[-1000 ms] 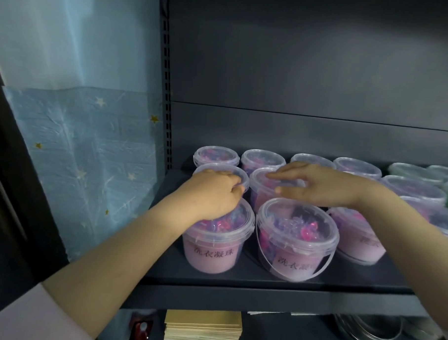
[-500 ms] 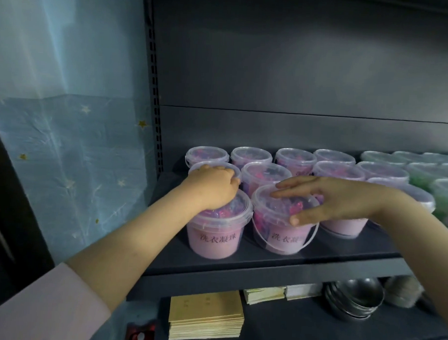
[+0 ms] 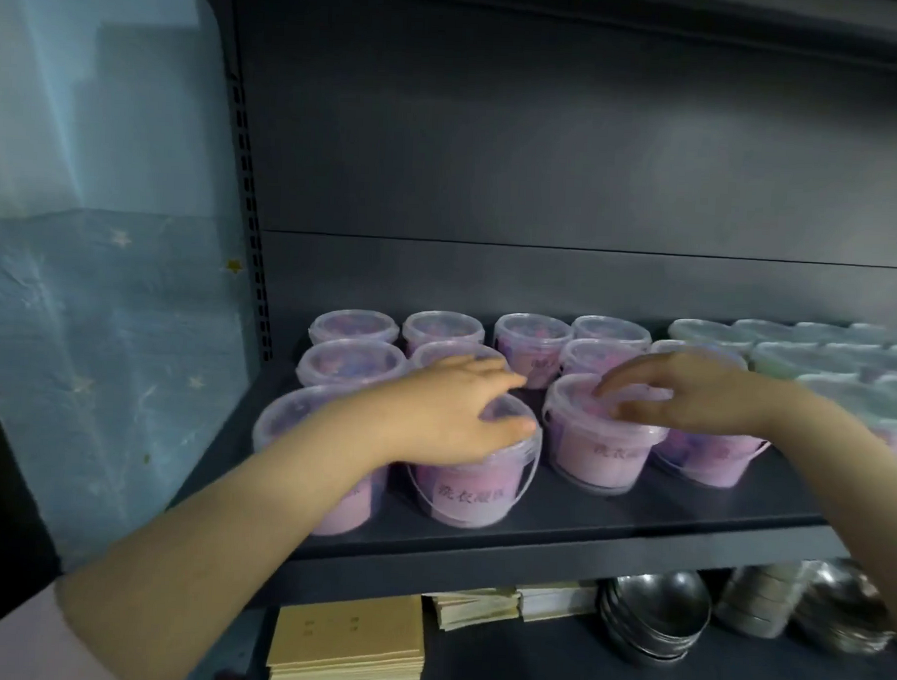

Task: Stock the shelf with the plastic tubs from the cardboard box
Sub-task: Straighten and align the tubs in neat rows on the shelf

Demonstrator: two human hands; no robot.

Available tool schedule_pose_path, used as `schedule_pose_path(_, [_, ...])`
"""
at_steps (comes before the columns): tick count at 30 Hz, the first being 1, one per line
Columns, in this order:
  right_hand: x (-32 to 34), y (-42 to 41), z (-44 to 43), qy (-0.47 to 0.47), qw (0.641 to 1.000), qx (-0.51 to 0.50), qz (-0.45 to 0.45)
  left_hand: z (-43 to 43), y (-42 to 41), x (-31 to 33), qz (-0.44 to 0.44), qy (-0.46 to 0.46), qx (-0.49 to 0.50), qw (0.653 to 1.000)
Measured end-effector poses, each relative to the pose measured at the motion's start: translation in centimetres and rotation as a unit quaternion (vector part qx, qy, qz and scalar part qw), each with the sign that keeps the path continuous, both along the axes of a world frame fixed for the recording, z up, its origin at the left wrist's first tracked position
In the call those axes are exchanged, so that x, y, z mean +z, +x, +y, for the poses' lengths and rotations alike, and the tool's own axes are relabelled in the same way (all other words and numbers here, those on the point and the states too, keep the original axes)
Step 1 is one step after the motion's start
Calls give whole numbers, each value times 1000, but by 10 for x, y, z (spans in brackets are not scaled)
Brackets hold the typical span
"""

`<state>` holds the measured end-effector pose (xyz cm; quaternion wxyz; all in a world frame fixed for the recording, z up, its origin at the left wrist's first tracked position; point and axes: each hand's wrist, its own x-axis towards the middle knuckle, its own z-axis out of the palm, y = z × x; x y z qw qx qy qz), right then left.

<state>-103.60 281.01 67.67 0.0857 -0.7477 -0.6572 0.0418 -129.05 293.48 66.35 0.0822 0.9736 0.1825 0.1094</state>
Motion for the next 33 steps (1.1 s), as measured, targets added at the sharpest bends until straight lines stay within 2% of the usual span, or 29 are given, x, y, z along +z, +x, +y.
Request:
schedule_pose_path(3, [-6, 9, -1, 17, 998, 29, 45, -8, 21, -11, 61, 3, 74, 995])
schedule_pose_path(6, [-6, 11, -10, 36, 995, 54, 75, -9, 33, -20, 86, -35, 113, 989])
schedule_pose_path(10, [-12, 9, -20, 37, 990, 112, 78, -9, 34, -26, 72, -43, 118, 989])
schedule_pose_path(16, [-16, 7, -17, 43, 987, 128, 88, -14, 38, -27, 62, -62, 136, 987])
schedule_pose_path(19, [-11, 10, -18, 23, 985, 135, 105, -16, 39, -22, 53, -126, 147, 980])
schedule_pose_path(21, [-2, 21, -12, 37, 983, 123, 132, -14, 41, -14, 13, -180, 149, 972])
schedule_pose_path(22, [3, 28, -7, 55, 985, 97, 135, -10, 44, -9, -14, -179, 153, 972])
schedule_pose_path(24, [11, 45, 9, 68, 993, 26, 92, -4, 51, -2, -34, -122, 173, 977])
schedule_pose_path(26, [12, 57, 27, 8, 999, -40, 31, -2, 57, -1, -14, -78, 179, 981])
schedule_pose_path(28, [7, 59, 36, -58, 995, -79, 27, -1, 60, -12, 22, -57, 172, 983])
schedule_pose_path(30, [5, 56, 38, -64, 993, -90, 42, 2, 60, -22, 60, -41, 194, 978])
schedule_pose_path(33, [7, 45, 40, -55, 995, -59, 64, 10, 61, -26, 63, -32, 207, 976])
